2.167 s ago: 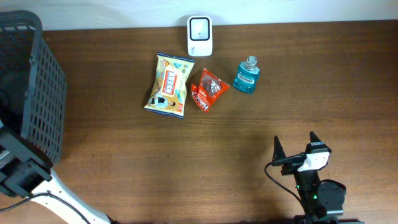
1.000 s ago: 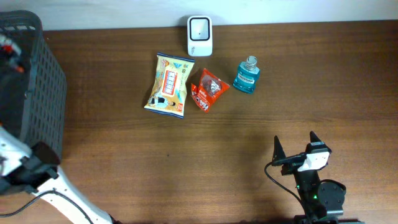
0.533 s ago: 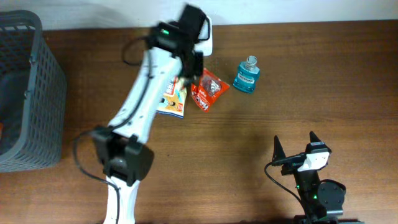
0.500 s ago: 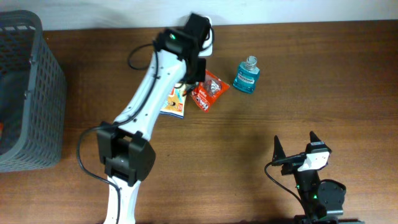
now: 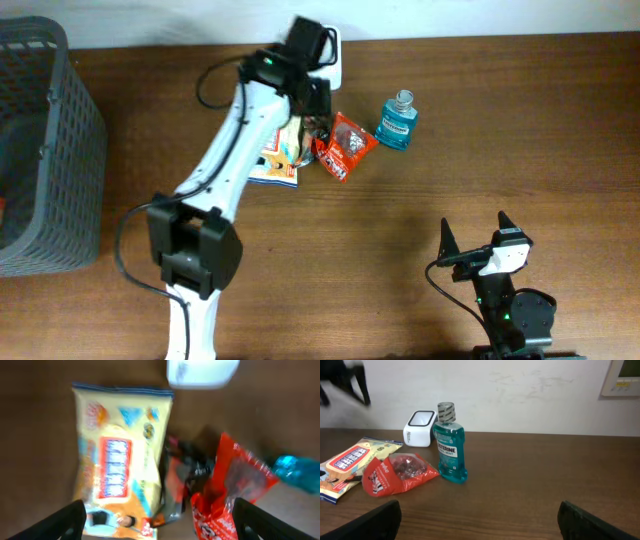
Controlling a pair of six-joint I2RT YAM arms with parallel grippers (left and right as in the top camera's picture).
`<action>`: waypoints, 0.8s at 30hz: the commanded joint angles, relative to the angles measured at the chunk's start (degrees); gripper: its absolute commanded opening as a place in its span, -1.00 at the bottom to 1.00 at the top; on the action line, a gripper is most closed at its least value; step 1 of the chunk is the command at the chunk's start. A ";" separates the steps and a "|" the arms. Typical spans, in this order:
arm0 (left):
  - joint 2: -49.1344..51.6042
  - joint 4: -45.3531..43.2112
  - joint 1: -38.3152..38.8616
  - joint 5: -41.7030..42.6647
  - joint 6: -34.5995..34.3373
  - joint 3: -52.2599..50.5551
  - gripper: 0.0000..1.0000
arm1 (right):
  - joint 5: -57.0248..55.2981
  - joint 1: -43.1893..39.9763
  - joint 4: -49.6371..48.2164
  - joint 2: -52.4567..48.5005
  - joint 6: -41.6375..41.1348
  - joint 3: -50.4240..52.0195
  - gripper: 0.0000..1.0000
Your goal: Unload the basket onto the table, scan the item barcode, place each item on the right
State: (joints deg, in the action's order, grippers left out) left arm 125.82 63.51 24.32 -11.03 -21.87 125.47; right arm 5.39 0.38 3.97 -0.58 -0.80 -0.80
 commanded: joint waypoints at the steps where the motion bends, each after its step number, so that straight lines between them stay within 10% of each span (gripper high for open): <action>1: -6.45 4.35 -7.63 -3.37 2.29 15.04 0.79 | -0.07 0.31 0.09 0.39 0.37 0.48 0.97; 6: -8.52 5.95 -27.10 -18.14 13.07 24.41 0.92 | -0.07 0.31 0.09 0.37 0.37 0.48 0.97; 15: -8.52 11.93 -54.69 -23.04 13.68 7.34 0.89 | -0.07 0.31 0.09 0.39 0.37 0.48 0.97; 18: -8.50 1.38 -56.04 -20.26 23.52 -9.14 0.74 | -0.07 0.31 0.09 0.37 0.39 0.48 0.97; 20: -8.50 -9.01 -56.26 -20.26 26.56 -16.39 0.26 | -0.07 0.31 0.09 0.39 0.37 0.48 0.97; 24: -8.41 -19.96 -57.92 -20.26 37.83 -24.98 0.46 | -0.07 0.31 0.09 0.39 0.39 0.48 0.97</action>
State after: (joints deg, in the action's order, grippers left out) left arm 117.62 47.03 -32.01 -31.46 7.20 104.47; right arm 5.39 0.38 3.97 -0.56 -0.80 -0.80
